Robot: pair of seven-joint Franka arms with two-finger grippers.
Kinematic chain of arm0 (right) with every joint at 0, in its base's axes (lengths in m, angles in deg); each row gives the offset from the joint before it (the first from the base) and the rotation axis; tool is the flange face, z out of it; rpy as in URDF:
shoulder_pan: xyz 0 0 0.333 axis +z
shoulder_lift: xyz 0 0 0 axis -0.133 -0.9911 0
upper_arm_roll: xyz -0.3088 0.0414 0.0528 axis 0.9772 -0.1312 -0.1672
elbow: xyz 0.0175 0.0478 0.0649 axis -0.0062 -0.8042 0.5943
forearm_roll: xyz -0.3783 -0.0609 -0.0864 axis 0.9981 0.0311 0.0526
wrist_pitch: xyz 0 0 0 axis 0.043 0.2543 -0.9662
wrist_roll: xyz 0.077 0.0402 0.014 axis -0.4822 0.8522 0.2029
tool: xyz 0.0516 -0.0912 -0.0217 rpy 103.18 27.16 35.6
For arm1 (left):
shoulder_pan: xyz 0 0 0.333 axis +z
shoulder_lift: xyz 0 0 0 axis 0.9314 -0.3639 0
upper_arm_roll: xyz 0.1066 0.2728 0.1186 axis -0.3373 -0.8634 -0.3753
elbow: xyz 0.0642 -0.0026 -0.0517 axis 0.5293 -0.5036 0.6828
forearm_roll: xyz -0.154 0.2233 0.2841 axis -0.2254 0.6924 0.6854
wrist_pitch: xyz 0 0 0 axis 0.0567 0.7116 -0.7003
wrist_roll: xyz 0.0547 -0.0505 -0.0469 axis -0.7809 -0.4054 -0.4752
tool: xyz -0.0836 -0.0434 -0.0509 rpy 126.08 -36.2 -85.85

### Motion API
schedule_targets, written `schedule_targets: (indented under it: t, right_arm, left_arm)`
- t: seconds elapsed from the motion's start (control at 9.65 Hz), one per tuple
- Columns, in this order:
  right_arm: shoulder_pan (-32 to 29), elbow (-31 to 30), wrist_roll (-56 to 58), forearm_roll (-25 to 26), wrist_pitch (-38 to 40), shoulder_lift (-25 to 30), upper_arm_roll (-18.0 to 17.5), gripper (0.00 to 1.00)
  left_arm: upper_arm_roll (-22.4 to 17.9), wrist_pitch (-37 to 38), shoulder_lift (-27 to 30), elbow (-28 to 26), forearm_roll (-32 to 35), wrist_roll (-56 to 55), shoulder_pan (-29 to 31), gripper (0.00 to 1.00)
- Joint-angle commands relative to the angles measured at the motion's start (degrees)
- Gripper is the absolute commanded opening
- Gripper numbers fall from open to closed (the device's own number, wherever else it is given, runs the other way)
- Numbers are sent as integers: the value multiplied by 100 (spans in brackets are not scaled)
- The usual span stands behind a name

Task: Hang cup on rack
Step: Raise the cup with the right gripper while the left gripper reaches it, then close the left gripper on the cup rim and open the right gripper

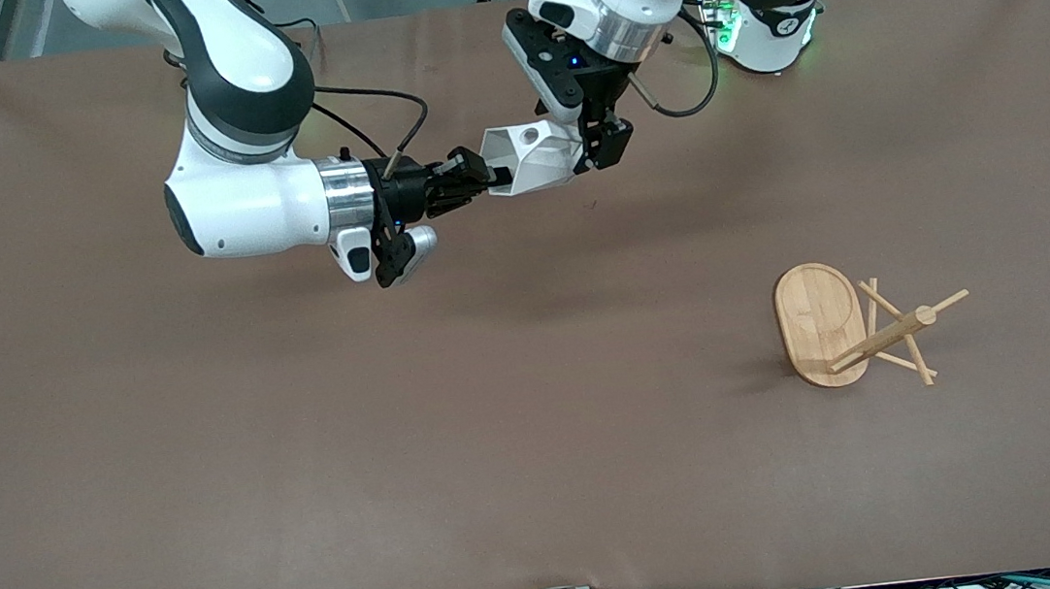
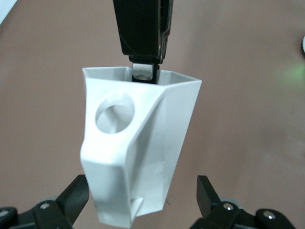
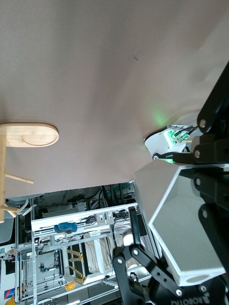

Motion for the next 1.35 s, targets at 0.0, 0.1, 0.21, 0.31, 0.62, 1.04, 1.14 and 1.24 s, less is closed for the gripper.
schedule_targets:
  t: [0.0, 0.1, 0.21, 0.31, 0.62, 1.04, 1.14, 1.24]
  right_arm:
    - [124, 78, -84, -199, 6, -11, 52, 1]
    - [133, 78, -84, -225, 5, -11, 52, 1]
    - [133, 78, -84, -234, -3, -11, 52, 1]
    - [133, 87, -93, -234, -3, -2, 43, 1]
    - [168, 87, -102, -322, -12, -2, 52, 1]
    - [159, 130, -345, -322, 14, 7, 52, 36]
    - [151, 279, -731, -305, 49, 7, 52, 99]
    - [151, 393, -943, -270, 32, 7, 69, 100]
  left_arm:
    - [34, -317, 77, -430, -257, 418, 135, 100]
    - [34, -413, 51, -457, -292, 418, 127, 100]
    - [34, -440, 34, -448, -388, 427, 127, 100]
    - [34, -441, 25, -448, -406, 427, 127, 98]
    - [34, -511, 7, -448, -406, 427, 92, 77]
    - [43, -529, 7, -413, -398, 436, 83, 14]
    - [43, -529, 7, -396, -398, 436, 83, 5]
    - [34, -529, 7, -378, -389, 436, 109, 2]
